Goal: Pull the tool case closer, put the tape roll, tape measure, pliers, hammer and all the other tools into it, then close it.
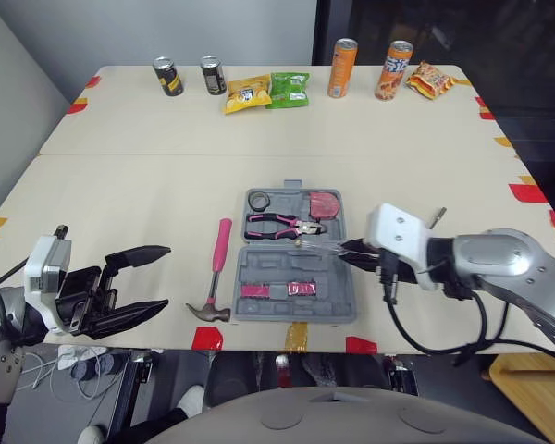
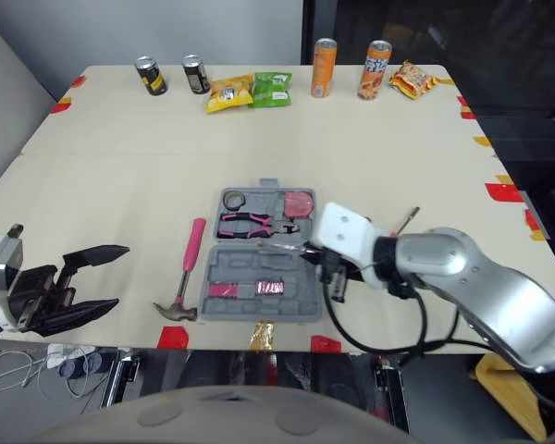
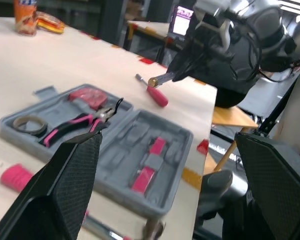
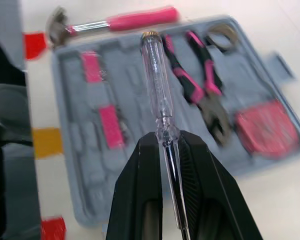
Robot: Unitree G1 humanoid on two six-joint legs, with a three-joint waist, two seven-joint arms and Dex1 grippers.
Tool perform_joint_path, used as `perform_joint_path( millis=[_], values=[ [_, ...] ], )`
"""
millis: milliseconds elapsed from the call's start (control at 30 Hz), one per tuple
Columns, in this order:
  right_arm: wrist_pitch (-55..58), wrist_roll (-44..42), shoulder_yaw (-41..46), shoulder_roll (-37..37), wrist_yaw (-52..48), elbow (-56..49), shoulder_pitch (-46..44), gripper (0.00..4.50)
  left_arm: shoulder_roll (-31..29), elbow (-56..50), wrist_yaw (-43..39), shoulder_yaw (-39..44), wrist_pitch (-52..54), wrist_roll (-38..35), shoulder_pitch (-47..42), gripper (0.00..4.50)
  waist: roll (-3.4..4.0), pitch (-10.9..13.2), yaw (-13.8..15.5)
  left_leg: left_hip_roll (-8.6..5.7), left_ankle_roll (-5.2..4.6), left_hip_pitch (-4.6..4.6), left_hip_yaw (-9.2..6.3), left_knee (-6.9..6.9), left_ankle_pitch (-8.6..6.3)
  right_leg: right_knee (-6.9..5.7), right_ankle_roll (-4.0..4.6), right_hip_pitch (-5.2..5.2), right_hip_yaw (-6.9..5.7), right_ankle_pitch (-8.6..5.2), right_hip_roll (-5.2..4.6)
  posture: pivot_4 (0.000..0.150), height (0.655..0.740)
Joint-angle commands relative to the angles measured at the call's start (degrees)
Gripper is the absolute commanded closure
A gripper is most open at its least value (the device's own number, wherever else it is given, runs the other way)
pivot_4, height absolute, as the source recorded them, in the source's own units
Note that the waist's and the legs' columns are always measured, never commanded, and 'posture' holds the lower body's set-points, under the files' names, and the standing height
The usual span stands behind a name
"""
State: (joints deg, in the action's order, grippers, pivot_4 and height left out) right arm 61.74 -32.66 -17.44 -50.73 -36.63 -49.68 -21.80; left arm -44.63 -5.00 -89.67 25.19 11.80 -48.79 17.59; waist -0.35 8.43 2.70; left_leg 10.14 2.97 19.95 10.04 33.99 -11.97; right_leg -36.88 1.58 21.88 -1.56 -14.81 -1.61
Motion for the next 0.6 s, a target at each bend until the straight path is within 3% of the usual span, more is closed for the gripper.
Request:
perform_joint_path(
  millis=[33, 233, 600],
  values=[
    [6.00, 4.01, -10.43, 2.92, 1.27, 3.90, -8.12, 4.45, -1.60, -0.59, -2.83, 1.52, -0.58, -0.16, -0.37, 0.00, 0.00, 0.00, 0.15, 0.00, 0.01, 0.02, 0.00, 0.02, 0.00, -0.04, 0.01, 0.04, 0.00, 0.00, 0.00, 0.150, 0.7400],
    [13.87, 6.25, -18.22, 11.64, 3.07, 10.98, -19.82, 4.45, -2.60, -2.00, -2.36, 2.08, 0.98, -0.16, 0.43, 0.00, -0.01, 0.01, 0.33, 0.02, 0.33, 0.05, 0.04, 0.03, -0.04, -0.07, 0.02, 0.07, 0.02, -0.01, 0.00, 0.150, 0.7400],
    [16.96, 8.97, -26.00, 20.66, 4.84, 18.65, -24.63, 4.45, -3.07, -2.29, -2.39, 2.75, 2.03, -0.06, 1.22, 0.00, -0.01, 0.00, 0.49, 0.06, 1.00, 0.05, 0.03, 0.03, -0.09, -0.21, 0.04, 0.13, 0.02, -0.01, 0.04, 0.150, 0.7400]
  ],
)
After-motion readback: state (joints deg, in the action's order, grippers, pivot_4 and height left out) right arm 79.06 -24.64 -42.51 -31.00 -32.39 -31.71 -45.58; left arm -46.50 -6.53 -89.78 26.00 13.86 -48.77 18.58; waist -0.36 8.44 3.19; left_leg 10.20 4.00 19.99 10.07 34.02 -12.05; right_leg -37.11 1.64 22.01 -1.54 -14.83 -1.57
